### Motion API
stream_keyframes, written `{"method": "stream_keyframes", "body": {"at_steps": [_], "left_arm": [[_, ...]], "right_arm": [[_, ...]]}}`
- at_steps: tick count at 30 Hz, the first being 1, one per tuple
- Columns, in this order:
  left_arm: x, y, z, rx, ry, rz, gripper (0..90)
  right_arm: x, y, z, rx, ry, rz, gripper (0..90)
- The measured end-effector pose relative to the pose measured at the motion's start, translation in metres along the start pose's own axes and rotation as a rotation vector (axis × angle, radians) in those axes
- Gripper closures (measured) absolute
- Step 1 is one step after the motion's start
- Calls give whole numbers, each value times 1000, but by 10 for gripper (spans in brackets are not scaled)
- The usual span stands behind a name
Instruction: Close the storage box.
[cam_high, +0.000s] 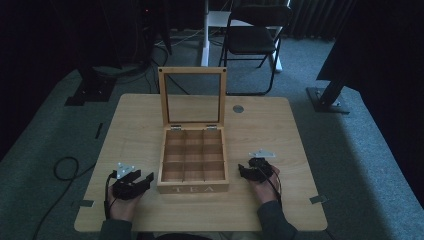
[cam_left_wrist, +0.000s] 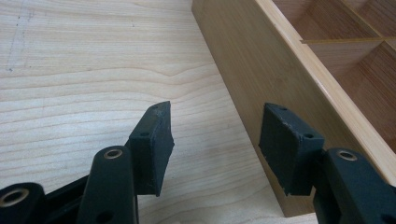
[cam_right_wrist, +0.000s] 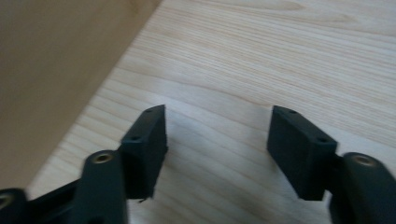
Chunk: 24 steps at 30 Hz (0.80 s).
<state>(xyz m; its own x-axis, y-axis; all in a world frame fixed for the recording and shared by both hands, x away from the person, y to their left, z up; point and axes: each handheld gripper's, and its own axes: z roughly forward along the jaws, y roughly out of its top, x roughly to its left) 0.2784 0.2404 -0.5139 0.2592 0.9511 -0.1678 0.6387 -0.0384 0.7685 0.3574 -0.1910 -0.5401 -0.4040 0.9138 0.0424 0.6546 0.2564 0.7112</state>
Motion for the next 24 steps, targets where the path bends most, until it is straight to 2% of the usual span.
{"method": "stream_keyframes", "body": {"at_steps": [4,5,8,15,17,21,24], "left_arm": [[0,0,0,0,1,-1,447],[0,0,0,-1,2,0,447],[0,0,0,1,3,-1,447],[3,0,0,3,-10,-18,447],[3,0,0,1,-11,-22,447],[3,-1,1,2,-12,-27,447],[3,-1,1,2,-13,-28,447]], "right_arm": [[4,6,-7,-20,28,-11,403],[7,13,-12,-43,42,-34,403],[10,23,-17,-64,46,-57,402],[11,51,-23,-100,49,-66,384],[11,54,-24,-101,51,-69,377],[12,70,-26,-120,51,-87,370],[11,77,-26,-129,58,-83,371]]}}
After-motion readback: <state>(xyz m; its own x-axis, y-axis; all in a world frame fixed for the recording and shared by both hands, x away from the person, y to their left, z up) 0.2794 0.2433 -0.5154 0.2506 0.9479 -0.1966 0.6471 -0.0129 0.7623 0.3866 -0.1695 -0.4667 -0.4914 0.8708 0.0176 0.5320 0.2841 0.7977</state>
